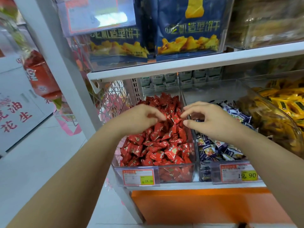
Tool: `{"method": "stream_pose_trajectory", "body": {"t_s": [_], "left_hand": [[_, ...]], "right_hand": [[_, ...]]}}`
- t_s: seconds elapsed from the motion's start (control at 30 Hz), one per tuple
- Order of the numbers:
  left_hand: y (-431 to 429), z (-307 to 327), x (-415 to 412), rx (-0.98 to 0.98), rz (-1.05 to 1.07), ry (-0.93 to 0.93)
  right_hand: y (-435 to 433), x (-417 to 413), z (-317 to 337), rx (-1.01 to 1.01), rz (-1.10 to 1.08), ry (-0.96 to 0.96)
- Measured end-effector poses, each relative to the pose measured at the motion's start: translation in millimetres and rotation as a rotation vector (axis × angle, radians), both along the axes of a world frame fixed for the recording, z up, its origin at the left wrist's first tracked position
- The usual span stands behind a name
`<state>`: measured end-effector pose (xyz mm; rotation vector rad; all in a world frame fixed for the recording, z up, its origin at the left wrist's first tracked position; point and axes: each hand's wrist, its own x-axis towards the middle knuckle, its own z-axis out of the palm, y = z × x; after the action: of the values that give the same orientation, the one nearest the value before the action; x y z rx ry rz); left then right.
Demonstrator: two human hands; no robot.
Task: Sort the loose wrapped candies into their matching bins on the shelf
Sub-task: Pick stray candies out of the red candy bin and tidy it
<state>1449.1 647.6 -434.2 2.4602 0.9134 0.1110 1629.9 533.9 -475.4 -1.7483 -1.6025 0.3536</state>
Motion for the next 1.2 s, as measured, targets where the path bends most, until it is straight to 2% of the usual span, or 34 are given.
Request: {"method": "stream_pose_trajectory", "body": {"t_s": [0.07, 0.17, 0.4, 0.47, 0.57, 0.77, 1.03, 1.2], "left_hand": [[14.2, -5.0, 20.8, 0.092, 0.073, -0.046], [36.3, -19.4, 53.1, 0.190, 0.068, 0.043], [54.0, -34.7, 86.9, 0.073, 0.017, 0.293], [51.4, -39.1, 89.2, 0.022, -0.009, 0.314], [46.5, -37.8, 79.3, -0.040, -0.017, 0.323], [28.9, -35.5, 43.8, 0.000, -0.137, 0.409], [11.0, -38.1, 20.2, 0.091, -0.193, 0.528], [8.2, -33.6, 12.5, 0.036, -0.223, 0.568]], "right_hand": [[6.2, 1.3, -3.2, -0.014, -0.006, 0.021], [13.9, 4.2, -5.0, -0.025, -0.010, 0.087], [29.0, 14.0, -6.3, -0.015, -0.024, 0.160], [31.1, 15.2, -6.8, -0.021, -0.034, 0.165], [31.4, 15.6, -7.9, -0.024, -0.034, 0.193], [30.1, 15.5, -8.7, -0.019, -0.028, 0.172], [29.4, 13.1, -10.4, -0.016, -0.029, 0.183], [27.1, 12.8, -8.8, -0.022, -0.022, 0.167]]}}
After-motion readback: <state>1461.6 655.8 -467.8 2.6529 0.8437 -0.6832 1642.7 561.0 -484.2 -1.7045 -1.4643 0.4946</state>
